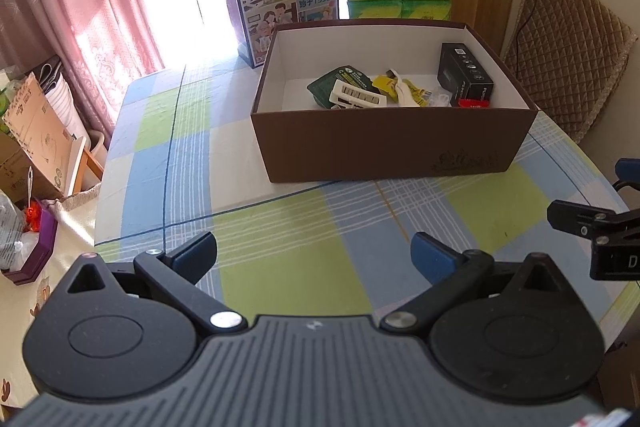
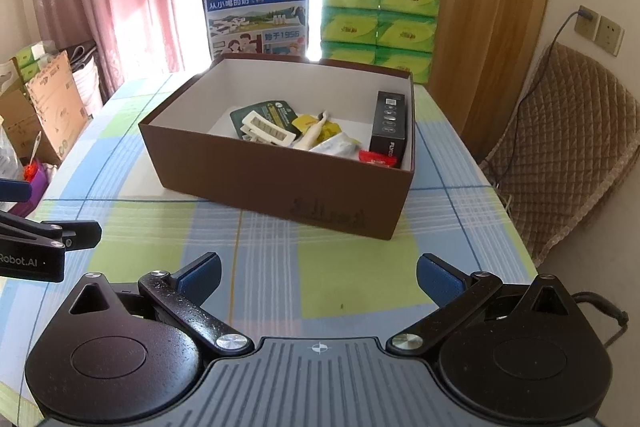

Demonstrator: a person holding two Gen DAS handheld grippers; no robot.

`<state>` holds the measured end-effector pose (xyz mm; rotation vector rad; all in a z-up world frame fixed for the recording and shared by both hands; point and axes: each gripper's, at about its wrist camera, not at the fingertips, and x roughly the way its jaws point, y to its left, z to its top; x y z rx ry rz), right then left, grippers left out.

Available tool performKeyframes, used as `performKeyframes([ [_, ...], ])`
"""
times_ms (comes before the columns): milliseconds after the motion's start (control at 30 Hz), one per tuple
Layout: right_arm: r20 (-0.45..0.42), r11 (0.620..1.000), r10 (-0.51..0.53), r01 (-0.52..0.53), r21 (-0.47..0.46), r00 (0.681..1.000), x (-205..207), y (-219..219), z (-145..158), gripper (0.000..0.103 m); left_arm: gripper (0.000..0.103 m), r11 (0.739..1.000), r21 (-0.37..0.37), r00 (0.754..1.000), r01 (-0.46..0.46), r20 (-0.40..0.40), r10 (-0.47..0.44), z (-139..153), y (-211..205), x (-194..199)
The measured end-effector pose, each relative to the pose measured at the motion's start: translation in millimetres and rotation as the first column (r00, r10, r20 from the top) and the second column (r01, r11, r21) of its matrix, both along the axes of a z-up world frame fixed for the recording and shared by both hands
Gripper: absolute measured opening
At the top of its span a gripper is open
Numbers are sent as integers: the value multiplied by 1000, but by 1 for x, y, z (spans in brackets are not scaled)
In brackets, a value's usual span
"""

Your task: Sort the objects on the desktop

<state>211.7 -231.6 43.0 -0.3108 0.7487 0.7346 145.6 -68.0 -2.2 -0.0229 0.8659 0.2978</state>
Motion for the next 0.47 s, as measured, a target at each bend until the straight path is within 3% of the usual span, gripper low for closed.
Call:
performKeyframes([
  [467, -6, 999, 37, -37, -3, 999, 8, -2, -1, 101, 102, 1000, 6, 1000, -16, 9, 16, 0, -11, 5],
])
